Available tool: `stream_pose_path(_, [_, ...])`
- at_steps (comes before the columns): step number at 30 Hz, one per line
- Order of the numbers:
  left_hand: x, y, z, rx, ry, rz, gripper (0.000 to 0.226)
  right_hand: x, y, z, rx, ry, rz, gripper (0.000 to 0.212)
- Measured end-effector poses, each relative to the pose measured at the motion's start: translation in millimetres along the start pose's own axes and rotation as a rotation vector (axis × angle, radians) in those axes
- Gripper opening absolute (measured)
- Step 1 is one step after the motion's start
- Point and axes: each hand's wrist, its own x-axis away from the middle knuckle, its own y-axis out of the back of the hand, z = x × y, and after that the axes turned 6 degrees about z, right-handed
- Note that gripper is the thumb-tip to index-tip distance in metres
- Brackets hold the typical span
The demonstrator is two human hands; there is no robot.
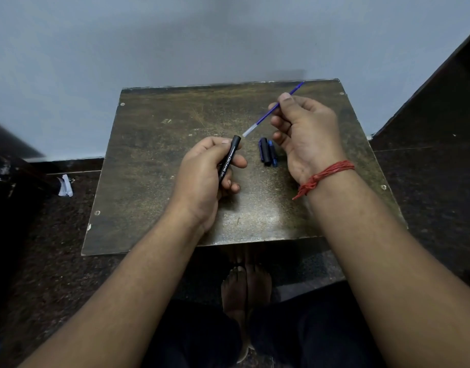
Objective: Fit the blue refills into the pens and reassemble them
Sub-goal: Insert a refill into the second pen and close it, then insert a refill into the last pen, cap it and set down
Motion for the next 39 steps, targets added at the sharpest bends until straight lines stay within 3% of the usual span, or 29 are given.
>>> stream_pose_path(10, [-0.5,0.2,1.6,0.002,-0.004,0.019,0.014,-1.4,-2.2,-6.3,0.095,0.024,0.086,0.013])
stream_pose_path(19, [1.6,0.3,-1.8,0.023,-0.021,0.021,0.013,7.5,-7.3,-8.6,0.478,0.084,0.362,0.017])
stream_pose_path(22, [2.3,-0.1,-2.8,0.018,-0.033,0.030,0.015,7.1,-5.7,-4.7,0.452,0.110,0.290,0.028])
stream_pose_path(25, [3.0,-1.0,-2.7,-0.003,-0.044,0.041,0.016,7.0,-3.9,-2.7,0.405,0.127,0.219,0.025])
stream_pose_path(29, [3.6,-1.7,-2.3,-0.010,-0.047,0.042,0.015,9.3,-6.3,-3.1,0.434,0.142,0.265,0.016])
stream_pose_path(32, [3.4,-1.0,-2.7,-0.013,-0.052,0.036,0.015,9.0,-4.8,-0.5,0.497,0.149,0.300,0.020])
stream_pose_path(35, [3.1,-0.8,-2.6,-0.016,-0.062,0.038,0.015,3.8,6.7,2.7,0.732,0.246,0.184,0.026])
stream_pose_path(39, [2.5,-0.3,-2.3,-0.012,-0.064,0.025,0.015,-1.2,25.4,10.6,1.162,0.320,0.060,0.010])
